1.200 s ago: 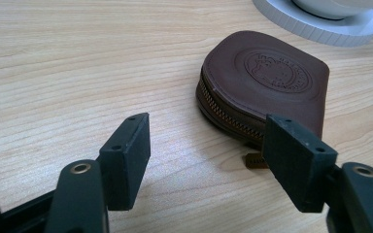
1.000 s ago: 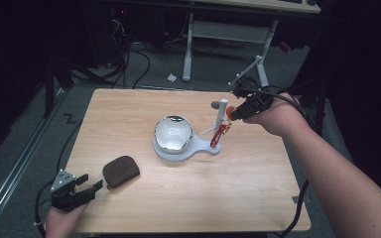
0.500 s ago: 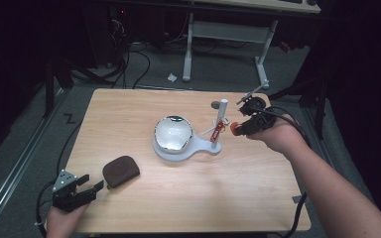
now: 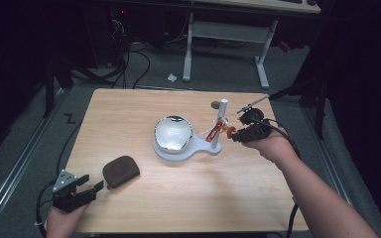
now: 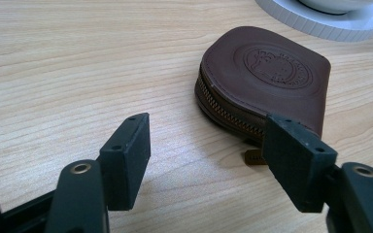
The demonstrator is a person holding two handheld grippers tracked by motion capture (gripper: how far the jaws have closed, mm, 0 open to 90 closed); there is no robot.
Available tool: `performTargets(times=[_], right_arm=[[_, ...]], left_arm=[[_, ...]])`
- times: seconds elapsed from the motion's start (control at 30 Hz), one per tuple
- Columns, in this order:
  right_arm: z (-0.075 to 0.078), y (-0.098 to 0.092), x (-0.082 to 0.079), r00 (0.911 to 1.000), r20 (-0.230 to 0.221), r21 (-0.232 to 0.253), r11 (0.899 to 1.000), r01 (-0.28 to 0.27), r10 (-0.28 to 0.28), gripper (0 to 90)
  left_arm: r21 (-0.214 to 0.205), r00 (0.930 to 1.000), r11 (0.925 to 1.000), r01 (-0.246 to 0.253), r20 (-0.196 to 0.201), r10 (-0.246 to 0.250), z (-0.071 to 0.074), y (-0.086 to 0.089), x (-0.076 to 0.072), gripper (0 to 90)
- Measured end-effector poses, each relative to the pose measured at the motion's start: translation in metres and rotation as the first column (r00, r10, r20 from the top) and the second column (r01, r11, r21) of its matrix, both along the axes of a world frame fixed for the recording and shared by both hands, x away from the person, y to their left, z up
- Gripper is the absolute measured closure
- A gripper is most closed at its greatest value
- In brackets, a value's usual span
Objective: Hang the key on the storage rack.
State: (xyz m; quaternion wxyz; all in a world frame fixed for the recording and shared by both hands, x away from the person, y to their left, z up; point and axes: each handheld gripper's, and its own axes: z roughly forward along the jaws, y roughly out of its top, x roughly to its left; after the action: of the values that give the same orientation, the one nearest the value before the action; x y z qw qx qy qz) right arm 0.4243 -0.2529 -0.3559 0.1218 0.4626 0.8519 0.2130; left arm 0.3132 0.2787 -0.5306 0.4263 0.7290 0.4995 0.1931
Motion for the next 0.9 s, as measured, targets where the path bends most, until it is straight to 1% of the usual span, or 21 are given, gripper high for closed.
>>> performTargets(times=[0.1,0.17,0.23,0.53,0.83,0.9], right_arm=[[-0.008,-0.001,0.001,0.9999,0.002,0.020,1.000,0.010,-0.010,68.1],[-0.012,-0.001,0.001,1.0000,-0.001,0.021,1.000,0.005,-0.005,67.8],[-0.015,-0.001,0.000,0.9999,-0.001,0.030,0.999,0.012,-0.012,67.1],[-0.022,-0.010,-0.004,0.9997,-0.007,0.048,0.999,0.023,-0.023,66.0],[-0.030,-0.022,-0.014,0.9990,-0.010,0.070,0.997,0.045,-0.045,64.0],[-0.033,-0.024,-0.016,0.9989,-0.008,0.068,0.997,0.046,-0.046,63.8]], left_arm=[[0.002,1.0000,1.0000,0.000,-0.002,0.000,0.000,0.000,0.000,34.9],[0.003,1.0000,1.0000,0.000,-0.002,0.000,0.000,0.000,0.000,34.9],[0.005,1.0000,1.0000,0.001,-0.003,-0.001,-0.001,-0.001,0.000,34.9],[0.010,1.0000,0.9999,0.004,-0.003,-0.004,-0.001,-0.002,0.000,34.9],[0.015,1.0000,0.9999,0.006,-0.004,-0.006,-0.001,-0.003,0.000,34.9],[0.018,1.0000,0.9998,0.007,-0.004,-0.007,-0.001,-0.004,0.000,34.9]])
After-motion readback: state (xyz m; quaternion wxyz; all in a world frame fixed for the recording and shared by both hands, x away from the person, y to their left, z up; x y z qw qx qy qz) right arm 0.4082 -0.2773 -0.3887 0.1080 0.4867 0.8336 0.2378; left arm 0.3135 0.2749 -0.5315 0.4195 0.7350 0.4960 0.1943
